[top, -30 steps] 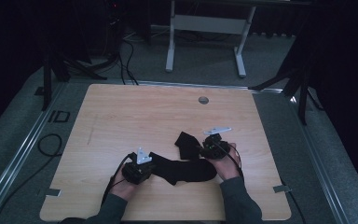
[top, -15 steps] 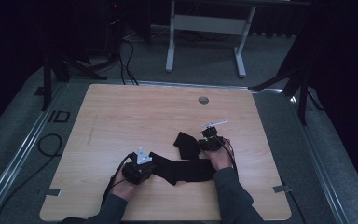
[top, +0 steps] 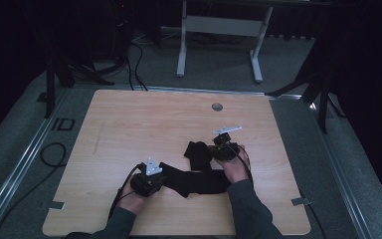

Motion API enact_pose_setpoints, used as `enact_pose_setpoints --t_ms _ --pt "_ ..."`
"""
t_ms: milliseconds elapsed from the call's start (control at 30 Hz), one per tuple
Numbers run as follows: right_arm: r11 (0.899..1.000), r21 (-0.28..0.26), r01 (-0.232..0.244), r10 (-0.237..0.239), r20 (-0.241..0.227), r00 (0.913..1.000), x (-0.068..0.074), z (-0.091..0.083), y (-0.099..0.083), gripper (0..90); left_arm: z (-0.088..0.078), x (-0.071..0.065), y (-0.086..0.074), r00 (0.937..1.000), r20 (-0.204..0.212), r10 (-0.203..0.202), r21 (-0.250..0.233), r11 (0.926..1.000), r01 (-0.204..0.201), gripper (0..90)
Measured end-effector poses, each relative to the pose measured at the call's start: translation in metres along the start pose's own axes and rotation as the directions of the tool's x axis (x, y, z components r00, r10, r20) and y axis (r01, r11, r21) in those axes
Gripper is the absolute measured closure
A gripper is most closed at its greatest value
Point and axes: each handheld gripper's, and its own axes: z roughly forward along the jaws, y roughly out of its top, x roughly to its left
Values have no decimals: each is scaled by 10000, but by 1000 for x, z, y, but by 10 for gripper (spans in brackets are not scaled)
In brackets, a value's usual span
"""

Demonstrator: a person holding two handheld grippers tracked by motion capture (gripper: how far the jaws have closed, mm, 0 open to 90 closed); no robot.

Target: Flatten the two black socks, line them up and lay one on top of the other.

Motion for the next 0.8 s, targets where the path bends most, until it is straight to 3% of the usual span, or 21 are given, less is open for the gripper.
enact_pose_setpoints --t_ms 267,533,567,800 --pt "9974 -638 339 -312 436 9986 -4 -36 9 871 0 0 0 10000 -3 -16 -17 10000 16 800" --pt "9965 -828 -109 170 729 9972 -27 -56 2 870 0 0 0 10000 -15 -39 -33 10000 39 801" --pt "9965 -795 -271 346 948 9949 -38 -62 -3 870 0 0 0 10000 -29 -30 -30 10000 30 801" --pt "9976 -422 -553 609 1477 9871 -62 -71 -15 866 0 -1 0 10000 -5 -39 -35 10000 39 801"
